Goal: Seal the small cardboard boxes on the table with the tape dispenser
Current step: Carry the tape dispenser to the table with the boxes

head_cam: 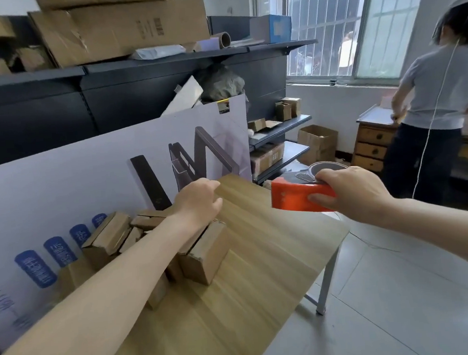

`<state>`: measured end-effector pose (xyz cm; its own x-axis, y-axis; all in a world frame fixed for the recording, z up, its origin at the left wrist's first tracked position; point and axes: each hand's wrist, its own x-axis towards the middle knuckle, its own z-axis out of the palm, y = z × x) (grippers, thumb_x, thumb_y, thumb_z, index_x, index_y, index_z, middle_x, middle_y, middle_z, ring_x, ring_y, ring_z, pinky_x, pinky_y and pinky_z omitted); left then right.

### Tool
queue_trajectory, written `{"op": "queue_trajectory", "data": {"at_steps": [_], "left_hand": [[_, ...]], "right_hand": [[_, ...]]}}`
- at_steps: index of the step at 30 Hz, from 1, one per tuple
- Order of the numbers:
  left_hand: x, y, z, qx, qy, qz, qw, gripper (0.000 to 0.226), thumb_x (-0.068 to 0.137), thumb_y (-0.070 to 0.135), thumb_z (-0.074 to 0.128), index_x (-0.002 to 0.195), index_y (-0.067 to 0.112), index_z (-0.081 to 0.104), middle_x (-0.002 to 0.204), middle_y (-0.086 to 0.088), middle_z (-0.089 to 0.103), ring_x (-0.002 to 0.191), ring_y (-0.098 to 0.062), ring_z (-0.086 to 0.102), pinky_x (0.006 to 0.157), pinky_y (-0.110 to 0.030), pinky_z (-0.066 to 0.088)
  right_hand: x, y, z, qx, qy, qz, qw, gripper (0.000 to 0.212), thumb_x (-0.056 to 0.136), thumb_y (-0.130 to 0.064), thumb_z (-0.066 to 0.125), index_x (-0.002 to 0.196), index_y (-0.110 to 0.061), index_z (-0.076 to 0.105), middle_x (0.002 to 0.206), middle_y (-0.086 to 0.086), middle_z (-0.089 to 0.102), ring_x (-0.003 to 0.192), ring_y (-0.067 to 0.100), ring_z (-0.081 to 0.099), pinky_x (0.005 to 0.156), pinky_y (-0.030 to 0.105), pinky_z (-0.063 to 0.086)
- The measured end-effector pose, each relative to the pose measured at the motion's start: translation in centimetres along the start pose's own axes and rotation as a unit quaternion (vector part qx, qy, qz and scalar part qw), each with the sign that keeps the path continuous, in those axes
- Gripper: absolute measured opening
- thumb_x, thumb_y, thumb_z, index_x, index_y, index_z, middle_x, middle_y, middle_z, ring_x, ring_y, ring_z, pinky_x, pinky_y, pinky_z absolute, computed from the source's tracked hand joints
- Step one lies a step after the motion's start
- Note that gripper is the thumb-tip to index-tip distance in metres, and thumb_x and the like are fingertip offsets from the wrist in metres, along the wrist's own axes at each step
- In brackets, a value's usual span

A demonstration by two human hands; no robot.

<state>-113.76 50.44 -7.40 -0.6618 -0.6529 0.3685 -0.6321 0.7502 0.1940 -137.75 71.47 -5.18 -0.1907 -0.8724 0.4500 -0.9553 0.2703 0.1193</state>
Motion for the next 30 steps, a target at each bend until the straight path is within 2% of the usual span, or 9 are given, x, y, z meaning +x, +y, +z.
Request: {"op": "queue_trajectory", "data": {"at_steps": [3, 7, 13, 16, 18, 22, 27, 30], "left_hand": [[1.8, -0.2, 0.3, 0.021, 0.0, -0.005, 1.0, 0.044, 0.091, 0.026, 0.056, 0.134, 0.016, 0.054, 0.131, -0.003, 0.058, 0.116, -0.024, 0.056, 0.089, -0.038, 0.051], [3.7, -0.7, 1.1, 0.054, -0.006, -0.044, 0.998, 0.044, 0.093, 0.027, 0.054, 0.136, 0.018, 0.052, 0.132, -0.003, 0.057, 0.117, -0.025, 0.055, 0.089, -0.038, 0.05], [5.7, -0.3, 3.3, 0.075, -0.008, -0.116, 0.99, 0.042, 0.092, 0.025, 0.055, 0.133, 0.014, 0.055, 0.131, -0.006, 0.059, 0.117, -0.025, 0.056, 0.091, -0.036, 0.049], [7.1, 0.5, 4.1, 0.088, -0.011, -0.163, 0.983, 0.035, 0.092, 0.025, 0.056, 0.125, 0.013, 0.06, 0.123, -0.006, 0.062, 0.111, -0.026, 0.06, 0.087, -0.037, 0.053], [7.9, 1.4, 4.7, 0.093, -0.013, -0.195, 0.976, 0.036, 0.092, 0.024, 0.057, 0.127, 0.014, 0.059, 0.125, -0.006, 0.062, 0.111, -0.025, 0.059, 0.087, -0.036, 0.053], [8.3, 3.0, 5.3, 0.119, -0.011, -0.255, 0.959, 0.043, 0.093, 0.027, 0.056, 0.135, 0.018, 0.053, 0.132, -0.004, 0.058, 0.117, -0.024, 0.056, 0.09, -0.036, 0.051], [6.7, 4.0, 5.4, 0.15, -0.011, -0.315, 0.937, 0.043, 0.093, 0.027, 0.053, 0.136, 0.021, 0.053, 0.133, -0.001, 0.057, 0.116, -0.021, 0.055, 0.084, -0.032, 0.049], [5.3, 3.4, 5.3, 0.159, -0.017, -0.349, 0.923, 0.041, 0.093, 0.028, 0.052, 0.133, 0.021, 0.055, 0.131, 0.0, 0.057, 0.115, -0.021, 0.055, 0.08, -0.03, 0.047]], "right_hand": [[2.4, 1.5, 1.8, 0.011, -0.008, -0.016, 1.0, 0.037, 0.088, -0.061, 0.047, 0.097, -0.028, 0.058, 0.087, -0.009, 0.07, 0.077, 0.017, 0.064, 0.064, 0.028, 0.047], [5.7, 3.5, 4.8, 0.042, -0.01, -0.036, 0.998, 0.038, 0.087, -0.063, 0.047, 0.097, -0.028, 0.057, 0.089, -0.007, 0.07, 0.08, 0.02, 0.064, 0.068, 0.036, 0.053], [11.7, 6.6, 9.7, 0.09, -0.005, -0.102, 0.991, 0.035, 0.087, -0.061, 0.05, 0.096, -0.027, 0.057, 0.091, -0.004, 0.07, 0.081, 0.022, 0.063, 0.06, 0.031, 0.042], [14.6, 8.5, 11.7, 0.123, -0.016, -0.142, 0.982, 0.036, 0.087, -0.06, 0.049, 0.097, -0.027, 0.056, 0.092, -0.005, 0.068, 0.082, 0.021, 0.062, 0.06, 0.031, 0.038], [16.4, 9.6, 12.9, 0.134, -0.014, -0.165, 0.977, 0.036, 0.087, -0.06, 0.049, 0.097, -0.026, 0.056, 0.09, -0.005, 0.068, 0.082, 0.022, 0.062, 0.06, 0.03, 0.033], [19.3, 10.9, 15.3, 0.161, -0.021, -0.2, 0.966, 0.037, 0.085, -0.059, 0.052, 0.095, -0.024, 0.056, 0.09, -0.003, 0.068, 0.085, 0.026, 0.062, 0.06, 0.032, 0.033], [21.8, 9.7, 18.1, 0.209, -0.051, -0.232, 0.949, 0.037, 0.086, -0.056, 0.052, 0.097, -0.021, 0.057, 0.089, -0.001, 0.067, 0.083, 0.027, 0.062, 0.058, 0.034, 0.038], [23.0, 7.8, 19.7, 0.219, -0.072, -0.253, 0.939, 0.033, 0.087, -0.056, 0.051, 0.091, -0.023, 0.053, 0.085, -0.003, 0.065, 0.074, 0.023, 0.052, 0.055, 0.033, 0.035]]}}
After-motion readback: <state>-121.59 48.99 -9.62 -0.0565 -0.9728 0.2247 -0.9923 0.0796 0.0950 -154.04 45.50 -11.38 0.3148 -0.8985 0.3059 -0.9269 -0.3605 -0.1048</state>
